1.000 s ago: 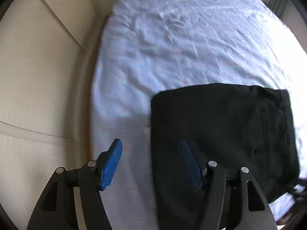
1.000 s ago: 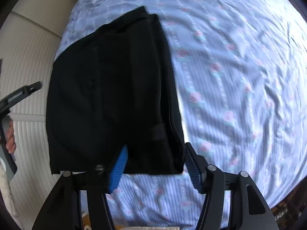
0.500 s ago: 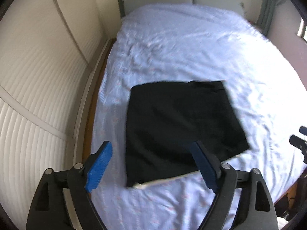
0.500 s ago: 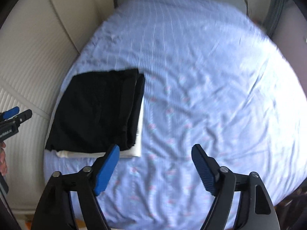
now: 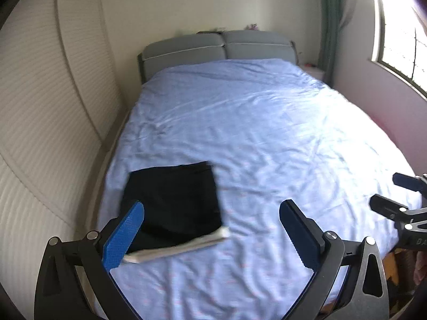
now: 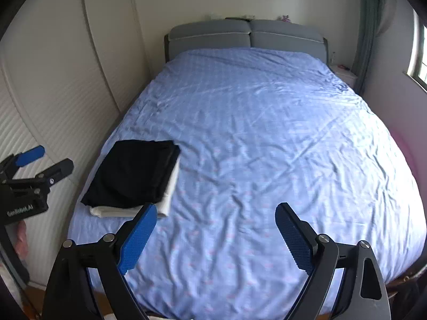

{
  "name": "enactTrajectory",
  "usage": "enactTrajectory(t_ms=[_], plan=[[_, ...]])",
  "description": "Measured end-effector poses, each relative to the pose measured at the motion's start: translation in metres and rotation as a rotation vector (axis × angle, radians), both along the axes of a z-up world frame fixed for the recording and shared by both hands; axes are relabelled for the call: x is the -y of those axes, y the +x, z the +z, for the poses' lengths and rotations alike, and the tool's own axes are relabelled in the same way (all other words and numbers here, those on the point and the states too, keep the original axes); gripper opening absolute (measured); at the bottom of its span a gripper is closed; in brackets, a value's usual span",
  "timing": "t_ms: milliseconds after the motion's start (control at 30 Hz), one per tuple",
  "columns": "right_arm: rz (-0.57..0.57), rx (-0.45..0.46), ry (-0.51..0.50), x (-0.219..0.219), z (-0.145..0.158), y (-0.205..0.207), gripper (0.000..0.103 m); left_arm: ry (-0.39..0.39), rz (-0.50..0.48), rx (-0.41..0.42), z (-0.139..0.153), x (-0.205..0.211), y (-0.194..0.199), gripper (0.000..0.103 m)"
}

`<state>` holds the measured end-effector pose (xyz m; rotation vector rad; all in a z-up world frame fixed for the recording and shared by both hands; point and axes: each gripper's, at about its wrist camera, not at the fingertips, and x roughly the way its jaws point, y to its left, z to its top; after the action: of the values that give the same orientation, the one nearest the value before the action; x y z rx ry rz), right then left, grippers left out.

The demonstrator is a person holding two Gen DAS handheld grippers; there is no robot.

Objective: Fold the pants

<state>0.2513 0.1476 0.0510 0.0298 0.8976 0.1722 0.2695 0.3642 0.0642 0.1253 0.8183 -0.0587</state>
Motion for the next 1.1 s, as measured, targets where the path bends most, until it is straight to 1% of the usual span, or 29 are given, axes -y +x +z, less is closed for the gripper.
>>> enactTrajectory(t_ms=[100, 200, 333, 400, 533, 600, 733, 900, 1100], plan=[[0.001, 0.017, 0.004, 0.049, 0.008, -0.016, 0.091, -0.023, -0.008, 0.0, 0.005, 0.051, -0.016, 0.103], [0.01, 0.024, 0.01, 0.099, 0.015, -0.031, 0.091, -0.031, 0.009, 0.009, 0.009, 0.106, -0.032, 0.103], [0.02, 0.045, 0.005, 0.165, 0.022, -0.047, 0.091, -0.054, 0.023, 0.008, 0.011, 0.165, -0.051, 0.103], [0.022, 0.046, 0.003, 0.191, 0.026, -0.052, 0.091, -0.056, 0.034, 0.006, 0.012, 0.192, -0.06, 0.103], [0.028, 0.056, 0.009, 0.236, 0.033, -0.063, 0.091, -0.069, 0.05, 0.012, 0.014, 0.234, -0.075, 0.103], [0.021, 0.059, 0.016, 0.254, 0.036, -0.068, 0.091, -0.076, 0.045, 0.008, 0.016, 0.25, -0.082, 0.103], [-0.007, 0.071, 0.042, 0.285, 0.042, -0.078, 0.091, -0.052, 0.019, 0.018, 0.024, 0.278, -0.086, 0.103], [-0.029, 0.098, 0.054, 0.308, 0.051, -0.089, 0.091, -0.054, -0.002, 0.048, 0.036, 0.303, -0.092, 0.103], [-0.04, 0.142, 0.072, 0.323, 0.068, -0.104, 0.091, -0.058, -0.021, 0.087, 0.052, 0.319, -0.1, 0.103]])
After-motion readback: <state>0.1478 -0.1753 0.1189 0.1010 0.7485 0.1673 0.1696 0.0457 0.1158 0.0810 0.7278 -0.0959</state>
